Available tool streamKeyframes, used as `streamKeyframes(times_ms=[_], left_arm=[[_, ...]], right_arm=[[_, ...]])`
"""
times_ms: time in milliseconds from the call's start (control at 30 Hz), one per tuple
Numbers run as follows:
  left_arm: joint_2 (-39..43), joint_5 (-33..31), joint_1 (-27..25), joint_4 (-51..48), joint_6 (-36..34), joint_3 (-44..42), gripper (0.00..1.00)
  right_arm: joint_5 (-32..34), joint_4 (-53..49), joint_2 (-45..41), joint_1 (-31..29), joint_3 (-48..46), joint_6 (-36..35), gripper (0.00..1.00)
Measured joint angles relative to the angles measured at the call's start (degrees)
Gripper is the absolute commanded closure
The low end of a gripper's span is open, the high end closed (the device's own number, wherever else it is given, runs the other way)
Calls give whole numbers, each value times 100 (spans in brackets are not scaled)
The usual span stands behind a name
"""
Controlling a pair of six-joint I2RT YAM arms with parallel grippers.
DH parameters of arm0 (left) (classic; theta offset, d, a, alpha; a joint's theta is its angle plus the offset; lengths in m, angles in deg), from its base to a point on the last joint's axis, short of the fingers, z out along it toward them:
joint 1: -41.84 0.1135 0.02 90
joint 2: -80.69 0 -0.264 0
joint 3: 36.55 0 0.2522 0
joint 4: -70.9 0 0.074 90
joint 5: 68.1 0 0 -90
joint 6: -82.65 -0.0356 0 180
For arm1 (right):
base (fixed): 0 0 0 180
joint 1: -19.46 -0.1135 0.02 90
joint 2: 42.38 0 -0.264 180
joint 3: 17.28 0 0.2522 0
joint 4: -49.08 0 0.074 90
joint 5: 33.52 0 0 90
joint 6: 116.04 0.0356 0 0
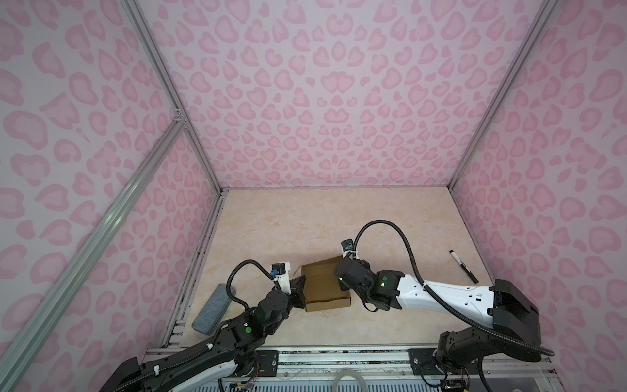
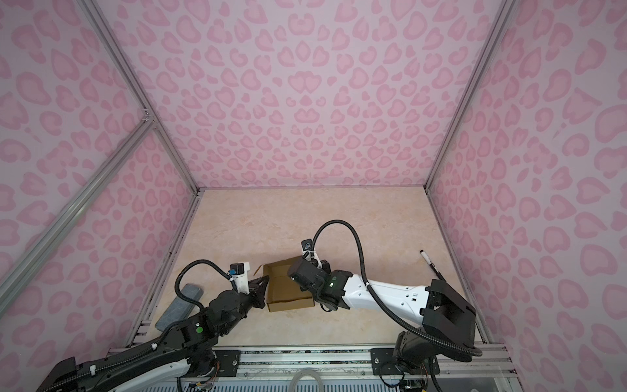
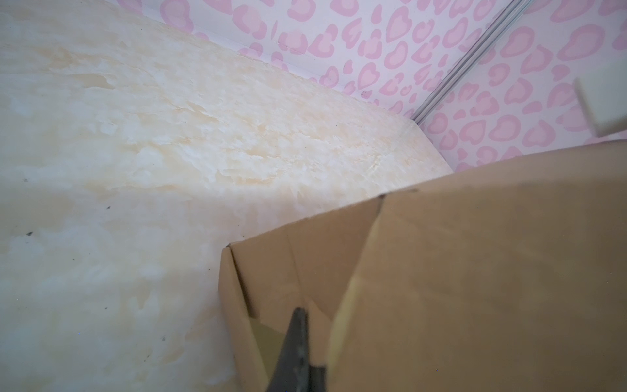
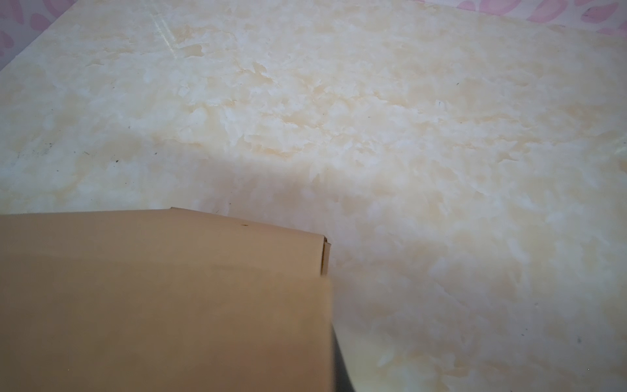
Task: Fold the paper box
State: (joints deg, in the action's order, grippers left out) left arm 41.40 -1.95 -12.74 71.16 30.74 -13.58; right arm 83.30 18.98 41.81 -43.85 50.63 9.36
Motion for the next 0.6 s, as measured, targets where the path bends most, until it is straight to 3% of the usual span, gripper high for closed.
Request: streamKeyframes(times_ms=[367,600], left_arm=[[-107,-334,-216,151,42,-94,95],[-457,-472,-236,201,-28,83,83]], right_arm=[[446,409,-133,-238,-529,256,98],[734,466,-52,-264,-518,339,98]])
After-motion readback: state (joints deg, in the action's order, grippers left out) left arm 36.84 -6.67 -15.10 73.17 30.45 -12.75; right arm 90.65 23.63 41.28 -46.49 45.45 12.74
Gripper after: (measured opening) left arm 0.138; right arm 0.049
